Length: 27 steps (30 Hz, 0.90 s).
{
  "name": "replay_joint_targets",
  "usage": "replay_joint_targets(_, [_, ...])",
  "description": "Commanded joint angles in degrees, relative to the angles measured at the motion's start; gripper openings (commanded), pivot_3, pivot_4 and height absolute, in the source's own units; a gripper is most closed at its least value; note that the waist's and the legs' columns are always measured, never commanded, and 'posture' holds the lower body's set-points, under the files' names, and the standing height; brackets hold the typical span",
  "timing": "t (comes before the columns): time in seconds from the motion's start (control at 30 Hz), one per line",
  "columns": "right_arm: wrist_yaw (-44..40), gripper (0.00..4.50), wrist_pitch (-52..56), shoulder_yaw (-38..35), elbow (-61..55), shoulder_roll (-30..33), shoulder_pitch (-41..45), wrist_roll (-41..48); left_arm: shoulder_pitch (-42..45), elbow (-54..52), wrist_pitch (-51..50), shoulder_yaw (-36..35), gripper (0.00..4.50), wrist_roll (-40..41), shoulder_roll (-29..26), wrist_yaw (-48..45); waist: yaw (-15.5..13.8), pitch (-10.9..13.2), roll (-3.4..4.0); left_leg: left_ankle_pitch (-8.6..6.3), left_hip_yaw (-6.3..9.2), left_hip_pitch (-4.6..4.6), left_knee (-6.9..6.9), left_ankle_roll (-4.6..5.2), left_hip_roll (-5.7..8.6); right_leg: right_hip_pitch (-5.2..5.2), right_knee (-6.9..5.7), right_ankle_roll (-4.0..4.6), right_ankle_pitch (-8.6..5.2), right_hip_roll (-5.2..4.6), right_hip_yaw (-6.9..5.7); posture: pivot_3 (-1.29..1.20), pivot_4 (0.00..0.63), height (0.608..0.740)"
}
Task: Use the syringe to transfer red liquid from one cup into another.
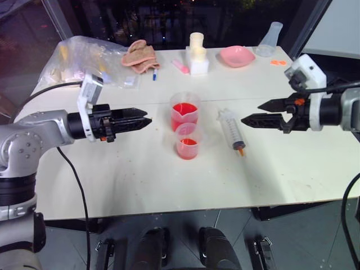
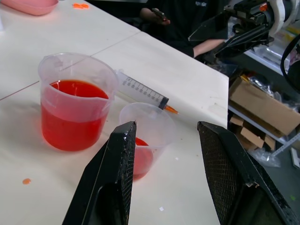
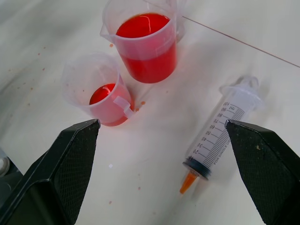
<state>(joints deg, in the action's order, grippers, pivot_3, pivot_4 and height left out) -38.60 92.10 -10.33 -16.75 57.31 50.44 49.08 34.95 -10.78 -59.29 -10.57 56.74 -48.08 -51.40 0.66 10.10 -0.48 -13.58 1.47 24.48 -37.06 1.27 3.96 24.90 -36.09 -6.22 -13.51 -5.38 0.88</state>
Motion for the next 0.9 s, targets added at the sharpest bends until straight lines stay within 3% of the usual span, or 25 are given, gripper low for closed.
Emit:
replay_joint_targets(0.03, [-0.25, 4.43, 0.33, -1.1, -1.51, 0.51, 0.4, 0.73, 0.68, -1.38, 1.16, -2.24, 2.18, 0.25, -0.09, 0.32, -0.01, 0.0, 0.0, 0.0, 0.0, 0.0, 0.0, 0.0, 0.0, 0.0, 0.0, 0.0, 0.0, 0.0, 0.0, 0.0, 0.15, 0.74])
replay_joint_targets(0.77, [1.68, 4.43, 0.4, 0.65, 0.02, 0.98, 1.95, 1.22, 1.66, -0.53, 1.44, -1.45, 2.18, -1.51, 0.31, -0.9, -0.01, 0.0, 0.0, 0.0, 0.0, 0.0, -0.01, 0.0, 0.0, 0.0, 0.0, 0.0, 0.0, 0.0, 0.0, 0.0, 0.15, 0.74])
replay_joint_targets(0.9, [5.26, 4.43, 0.4, 3.38, 2.1, 0.26, 3.34, -1.36, 2.07, -0.41, 1.39, -1.31, 2.18, -1.47, 0.95, -0.72, 0.04, 0.0, 0.0, 0.0, -0.01, 0.0, -0.01, 0.0, 0.0, 0.0, 0.0, 0.01, 0.0, 0.0, 0.0, 0.0, 0.15, 0.74])
